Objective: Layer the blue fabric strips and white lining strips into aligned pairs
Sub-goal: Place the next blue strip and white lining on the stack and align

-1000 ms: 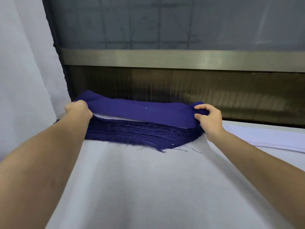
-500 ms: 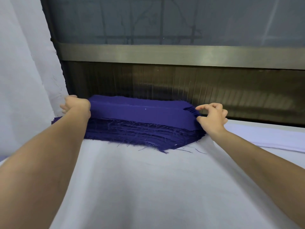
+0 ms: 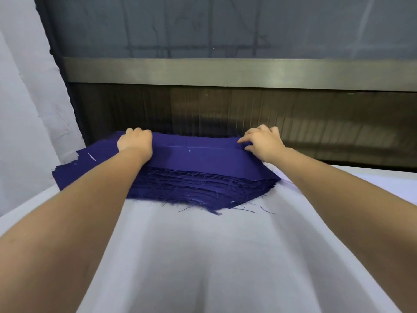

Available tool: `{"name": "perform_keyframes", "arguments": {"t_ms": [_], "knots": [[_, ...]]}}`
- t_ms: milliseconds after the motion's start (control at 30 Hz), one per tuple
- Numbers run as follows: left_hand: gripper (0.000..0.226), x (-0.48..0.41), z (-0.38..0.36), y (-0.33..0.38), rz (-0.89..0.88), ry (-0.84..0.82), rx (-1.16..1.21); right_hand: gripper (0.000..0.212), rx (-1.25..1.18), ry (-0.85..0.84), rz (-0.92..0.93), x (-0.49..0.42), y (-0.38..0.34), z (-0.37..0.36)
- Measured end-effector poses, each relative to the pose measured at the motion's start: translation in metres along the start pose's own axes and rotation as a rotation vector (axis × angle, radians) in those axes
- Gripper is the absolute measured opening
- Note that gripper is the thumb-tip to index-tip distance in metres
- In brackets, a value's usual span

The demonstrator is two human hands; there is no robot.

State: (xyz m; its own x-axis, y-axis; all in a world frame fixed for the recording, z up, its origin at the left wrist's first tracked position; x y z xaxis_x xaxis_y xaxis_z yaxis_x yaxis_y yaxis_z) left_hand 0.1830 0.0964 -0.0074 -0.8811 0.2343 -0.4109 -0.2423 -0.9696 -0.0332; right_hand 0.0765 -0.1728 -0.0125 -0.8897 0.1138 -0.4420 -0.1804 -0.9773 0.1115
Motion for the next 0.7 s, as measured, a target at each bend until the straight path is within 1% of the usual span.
{"name": "perform_keyframes", "arguments": {"t_ms": [100, 200, 300, 400, 500, 567, 700], "knots": [[0.035, -0.001, -0.001, 0.028, -0.046, 0.015, 0.078, 0.028, 0.105, 0.010, 0.134, -0.008, -0.013, 0.002], [0.027, -0.002, 0.000, 0.058, -0.130, 0.052, 0.182, 0.026, 0.235, 0.078, 0.307, -0.008, -0.031, 0.005], [0.034, 0.002, 0.005, 0.088, -0.271, 0.104, 0.281, 0.034, 0.276, 0.065, 0.467, -0.004, -0.043, -0.003], [0.038, 0.008, -0.004, 0.104, -0.369, 0.081, 0.334, 0.040, 0.159, -0.057, 0.459, -0.004, -0.036, -0.011], [0.036, 0.010, -0.015, 0.100, -0.343, 0.042, 0.431, 0.041, 0.122, -0.146, 0.465, -0.002, -0.032, -0.016], [0.034, 0.010, -0.016, 0.099, -0.342, 0.052, 0.460, 0.038, 0.158, -0.137, 0.486, -0.003, -0.035, -0.014], [0.031, 0.011, -0.013, 0.097, -0.334, 0.083, 0.507, 0.037, 0.294, -0.028, 0.534, -0.007, -0.049, -0.009]]}}
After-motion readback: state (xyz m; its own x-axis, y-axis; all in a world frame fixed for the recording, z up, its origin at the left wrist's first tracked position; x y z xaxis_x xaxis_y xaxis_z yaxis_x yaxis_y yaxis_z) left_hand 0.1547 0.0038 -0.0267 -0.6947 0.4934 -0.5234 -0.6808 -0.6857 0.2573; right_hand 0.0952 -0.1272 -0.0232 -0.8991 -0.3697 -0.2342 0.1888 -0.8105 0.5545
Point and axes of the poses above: each hand's wrist, its own x-axis away from the middle knuckle, its own z-axis out of the back of the hand, y = z × x, the point moved 10 cm from there along -x, towards the middle knuckle, and after that the axes turned 6 degrees about y, right-handed, at the moved point
